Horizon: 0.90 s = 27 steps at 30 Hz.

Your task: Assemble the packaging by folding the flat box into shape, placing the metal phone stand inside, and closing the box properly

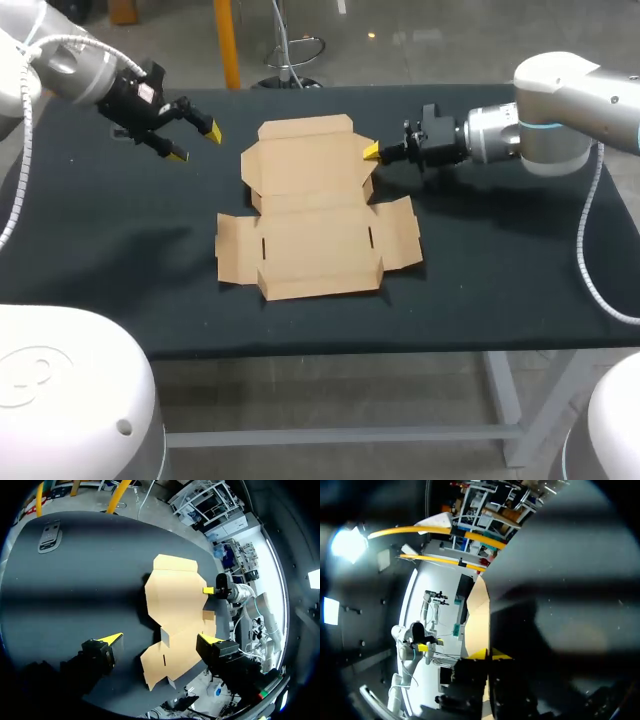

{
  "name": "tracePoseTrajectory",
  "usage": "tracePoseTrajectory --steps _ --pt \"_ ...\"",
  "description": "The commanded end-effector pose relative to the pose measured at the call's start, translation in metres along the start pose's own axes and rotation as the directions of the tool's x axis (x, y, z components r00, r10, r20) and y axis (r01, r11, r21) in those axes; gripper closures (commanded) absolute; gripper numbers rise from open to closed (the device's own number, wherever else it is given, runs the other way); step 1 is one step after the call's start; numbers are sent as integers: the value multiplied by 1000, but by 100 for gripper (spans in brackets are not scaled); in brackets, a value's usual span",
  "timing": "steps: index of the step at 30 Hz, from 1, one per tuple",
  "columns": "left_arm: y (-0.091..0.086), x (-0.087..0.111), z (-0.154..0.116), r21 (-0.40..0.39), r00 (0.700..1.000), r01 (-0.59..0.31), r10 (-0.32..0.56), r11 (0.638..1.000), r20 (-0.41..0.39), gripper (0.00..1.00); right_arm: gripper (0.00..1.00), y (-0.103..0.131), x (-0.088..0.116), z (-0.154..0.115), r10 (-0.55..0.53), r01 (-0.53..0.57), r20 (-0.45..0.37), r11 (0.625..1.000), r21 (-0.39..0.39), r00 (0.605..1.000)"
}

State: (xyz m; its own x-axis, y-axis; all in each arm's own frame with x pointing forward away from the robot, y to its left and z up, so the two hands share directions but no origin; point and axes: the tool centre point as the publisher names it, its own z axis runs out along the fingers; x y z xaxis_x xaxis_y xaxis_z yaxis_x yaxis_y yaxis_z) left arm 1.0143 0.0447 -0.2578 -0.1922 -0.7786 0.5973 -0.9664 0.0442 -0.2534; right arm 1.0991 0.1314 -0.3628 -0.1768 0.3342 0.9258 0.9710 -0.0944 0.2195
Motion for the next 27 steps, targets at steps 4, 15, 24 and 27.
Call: tracePoseTrajectory --steps 4,15,24,27 --pt "5 2 -1 16 1000 0 0 1000 5 0 100 0 -2 -2 -2 2 -10 1000 3 1000" --pt "5 2 0 52 999 -37 38 998 -11 0 100 -7 9 -9 -59 59 -16 998 -24 998" --pt "-8 1 6 193 974 -206 219 959 -49 0 100 -10 32 -36 -187 175 -94 977 -122 978" --pt "-13 3 8 244 956 -260 285 934 -73 0 100 -9 38 -41 -217 201 -107 969 -144 970"
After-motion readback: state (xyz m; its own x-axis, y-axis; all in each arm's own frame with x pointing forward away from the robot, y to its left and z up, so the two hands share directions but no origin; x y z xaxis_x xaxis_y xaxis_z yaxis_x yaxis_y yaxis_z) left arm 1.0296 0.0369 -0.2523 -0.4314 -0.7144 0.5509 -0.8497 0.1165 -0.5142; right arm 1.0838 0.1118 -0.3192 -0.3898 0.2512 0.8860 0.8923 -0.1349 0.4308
